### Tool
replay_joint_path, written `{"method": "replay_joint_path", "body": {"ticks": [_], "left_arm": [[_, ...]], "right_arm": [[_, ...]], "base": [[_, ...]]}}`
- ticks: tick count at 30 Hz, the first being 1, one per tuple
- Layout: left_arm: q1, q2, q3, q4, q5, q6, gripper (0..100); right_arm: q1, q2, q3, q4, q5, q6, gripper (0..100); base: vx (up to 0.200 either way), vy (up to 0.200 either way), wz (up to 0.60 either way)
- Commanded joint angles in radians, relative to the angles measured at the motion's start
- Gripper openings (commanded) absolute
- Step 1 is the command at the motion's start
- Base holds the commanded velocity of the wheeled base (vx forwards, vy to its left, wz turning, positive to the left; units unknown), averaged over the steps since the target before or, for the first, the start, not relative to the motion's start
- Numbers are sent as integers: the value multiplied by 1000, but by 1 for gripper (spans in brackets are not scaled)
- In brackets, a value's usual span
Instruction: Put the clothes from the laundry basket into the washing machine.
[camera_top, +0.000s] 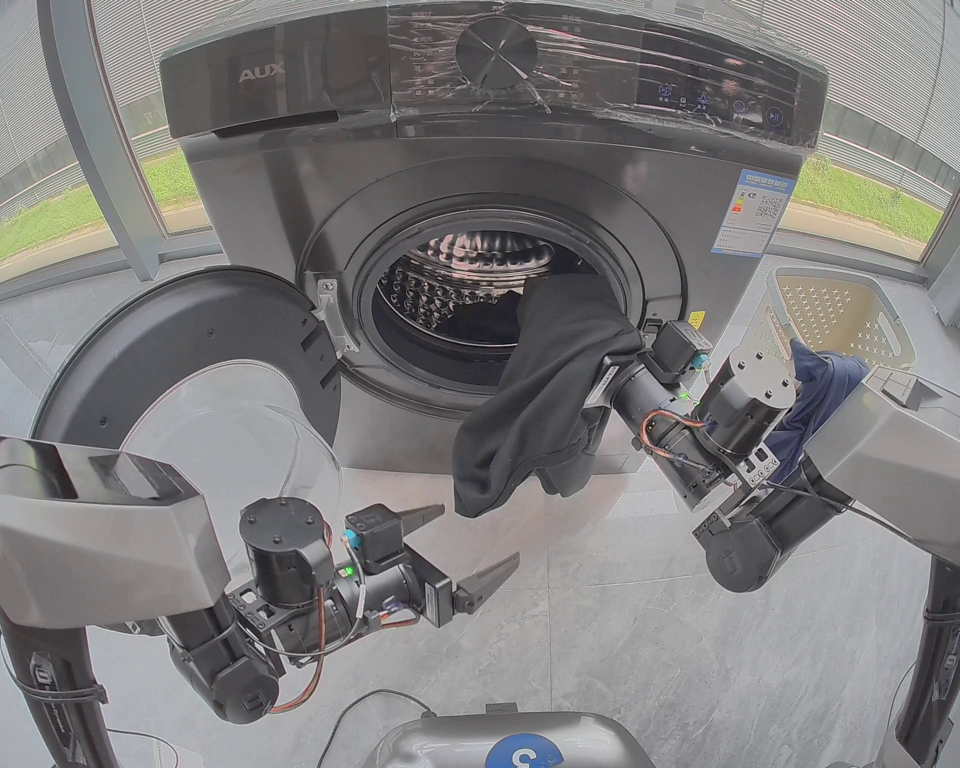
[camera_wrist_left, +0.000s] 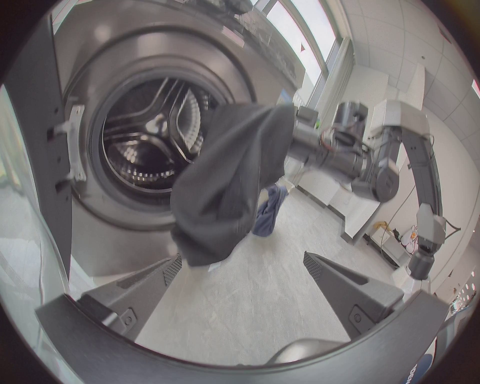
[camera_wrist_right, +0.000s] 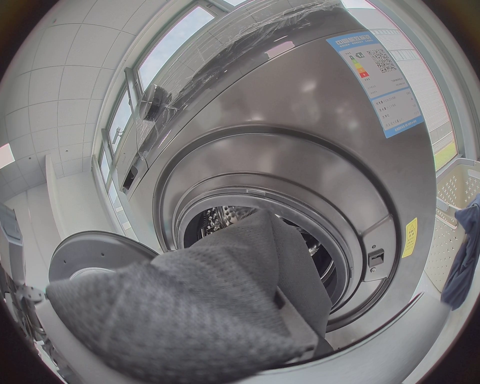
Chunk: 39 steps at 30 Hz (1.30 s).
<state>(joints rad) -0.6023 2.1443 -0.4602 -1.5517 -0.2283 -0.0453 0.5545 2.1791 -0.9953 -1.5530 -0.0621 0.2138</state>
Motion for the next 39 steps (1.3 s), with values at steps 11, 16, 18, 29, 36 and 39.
{"method": "replay_joint_path", "body": {"ticks": [11,16,18,29,36,39], "left_arm": [[-16,-29,-75,-1,-6,4,100],[-17,63,-147,-1,-6,5,100],[-19,75,-184,-1,-5,5,100],[-50,105,-307,-1,-8,-1,100],[-59,184,-379,1,-5,-1,100],[-51,227,-417,1,-6,-2,100]], "right_arm": [[32,19,0,-10,-4,2,0],[56,22,0,-10,-35,6,0],[64,31,0,-10,-36,6,0],[87,64,-6,-10,-39,15,0],[99,57,-5,-10,-44,15,0],[111,47,-3,-10,-62,16,0]], "base": [[0,0,0],[0,0,0],[0,0,0],[0,0,0],[0,0,0],[0,0,0]]}}
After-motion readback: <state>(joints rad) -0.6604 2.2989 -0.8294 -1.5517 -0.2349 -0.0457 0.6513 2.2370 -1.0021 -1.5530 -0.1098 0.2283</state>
